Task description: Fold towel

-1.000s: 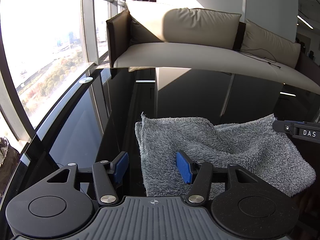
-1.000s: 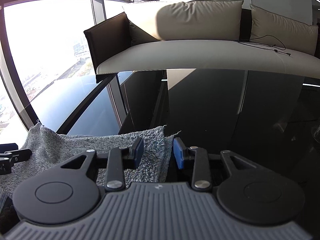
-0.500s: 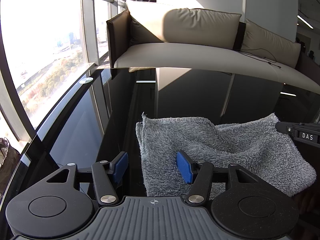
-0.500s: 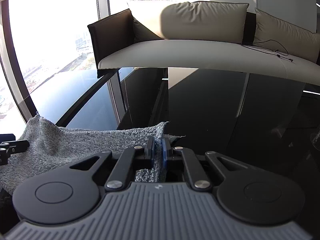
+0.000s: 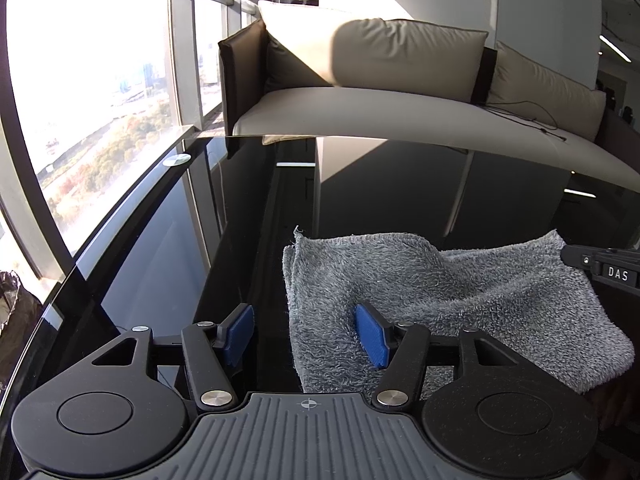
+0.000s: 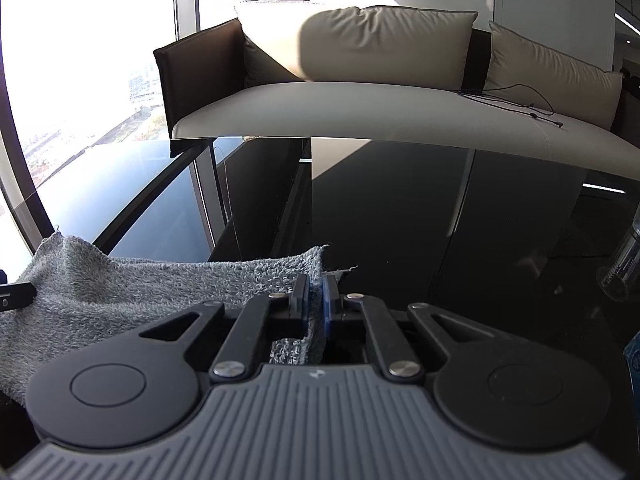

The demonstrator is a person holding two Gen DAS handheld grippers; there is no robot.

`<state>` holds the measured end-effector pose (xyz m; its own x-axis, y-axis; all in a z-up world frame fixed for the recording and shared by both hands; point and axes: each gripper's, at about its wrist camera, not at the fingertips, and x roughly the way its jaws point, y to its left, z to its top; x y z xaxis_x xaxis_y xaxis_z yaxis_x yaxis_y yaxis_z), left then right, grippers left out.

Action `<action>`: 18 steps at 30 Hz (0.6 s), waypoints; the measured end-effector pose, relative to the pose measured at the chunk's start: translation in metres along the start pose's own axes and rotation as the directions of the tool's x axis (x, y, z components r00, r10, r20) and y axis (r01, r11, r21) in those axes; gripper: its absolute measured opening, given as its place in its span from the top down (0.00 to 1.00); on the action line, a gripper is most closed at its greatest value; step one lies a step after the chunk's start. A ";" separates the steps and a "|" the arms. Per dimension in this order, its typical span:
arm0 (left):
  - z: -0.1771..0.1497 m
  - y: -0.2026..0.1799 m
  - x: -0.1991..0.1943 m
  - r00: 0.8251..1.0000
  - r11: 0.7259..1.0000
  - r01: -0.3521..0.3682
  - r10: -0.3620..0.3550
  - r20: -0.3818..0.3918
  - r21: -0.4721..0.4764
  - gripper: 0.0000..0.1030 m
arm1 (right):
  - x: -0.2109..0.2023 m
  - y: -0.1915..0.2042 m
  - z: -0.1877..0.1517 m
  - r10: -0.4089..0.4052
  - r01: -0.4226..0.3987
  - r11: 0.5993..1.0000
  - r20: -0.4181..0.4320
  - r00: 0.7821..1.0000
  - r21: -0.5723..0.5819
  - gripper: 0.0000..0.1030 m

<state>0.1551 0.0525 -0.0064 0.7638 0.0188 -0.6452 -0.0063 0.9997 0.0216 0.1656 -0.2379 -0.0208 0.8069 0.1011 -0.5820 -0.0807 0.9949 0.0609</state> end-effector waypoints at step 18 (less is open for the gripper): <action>-0.018 0.009 -0.037 0.997 0.995 0.068 -0.070 -0.030 -0.066 0.17 | -0.054 -0.011 -0.012 -0.010 0.004 0.996 0.068 0.998 0.089 0.63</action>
<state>0.1149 0.0614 0.0038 0.7426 -0.0512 -0.6678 0.0032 0.9973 -0.0728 0.1159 -0.2547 0.0000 0.8456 0.0905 -0.5261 -0.0248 0.9911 0.1308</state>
